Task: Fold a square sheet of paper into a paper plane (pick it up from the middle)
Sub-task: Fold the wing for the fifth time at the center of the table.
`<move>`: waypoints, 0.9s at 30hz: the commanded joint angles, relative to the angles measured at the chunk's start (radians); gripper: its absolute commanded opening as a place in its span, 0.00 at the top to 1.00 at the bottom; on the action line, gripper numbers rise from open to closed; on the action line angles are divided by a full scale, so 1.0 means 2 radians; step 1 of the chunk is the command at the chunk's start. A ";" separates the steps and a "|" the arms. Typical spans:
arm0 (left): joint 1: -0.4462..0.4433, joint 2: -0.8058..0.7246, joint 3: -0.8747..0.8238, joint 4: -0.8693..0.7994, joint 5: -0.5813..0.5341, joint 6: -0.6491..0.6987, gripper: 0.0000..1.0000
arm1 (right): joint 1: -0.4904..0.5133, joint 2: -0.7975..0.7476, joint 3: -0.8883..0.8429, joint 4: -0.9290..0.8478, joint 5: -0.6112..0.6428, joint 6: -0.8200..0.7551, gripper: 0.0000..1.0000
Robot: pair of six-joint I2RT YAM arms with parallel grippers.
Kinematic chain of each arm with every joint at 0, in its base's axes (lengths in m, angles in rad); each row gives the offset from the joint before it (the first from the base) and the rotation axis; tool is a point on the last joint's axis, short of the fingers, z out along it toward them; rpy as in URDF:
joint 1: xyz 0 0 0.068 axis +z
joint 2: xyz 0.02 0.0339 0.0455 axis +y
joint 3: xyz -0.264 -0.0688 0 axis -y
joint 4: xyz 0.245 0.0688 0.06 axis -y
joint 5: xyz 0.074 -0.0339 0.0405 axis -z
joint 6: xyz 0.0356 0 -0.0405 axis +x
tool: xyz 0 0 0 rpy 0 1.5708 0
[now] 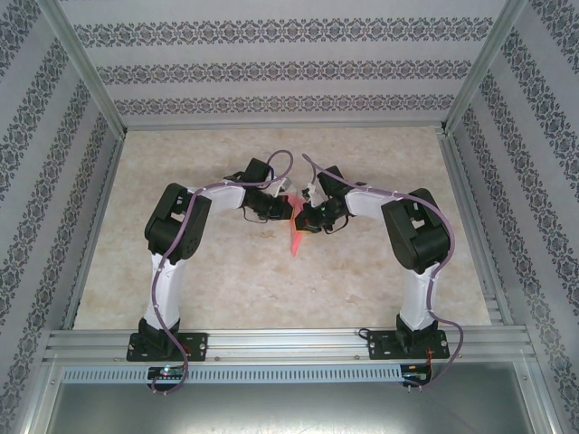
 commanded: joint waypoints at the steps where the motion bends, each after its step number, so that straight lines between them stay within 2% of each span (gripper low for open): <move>1: 0.005 0.017 0.008 -0.026 0.006 0.019 1.00 | -0.006 0.014 0.022 -0.022 -0.014 -0.032 1.00; 27: 0.007 0.026 0.010 -0.033 0.012 0.028 1.00 | -0.019 0.038 0.056 -0.089 -0.024 -0.113 1.00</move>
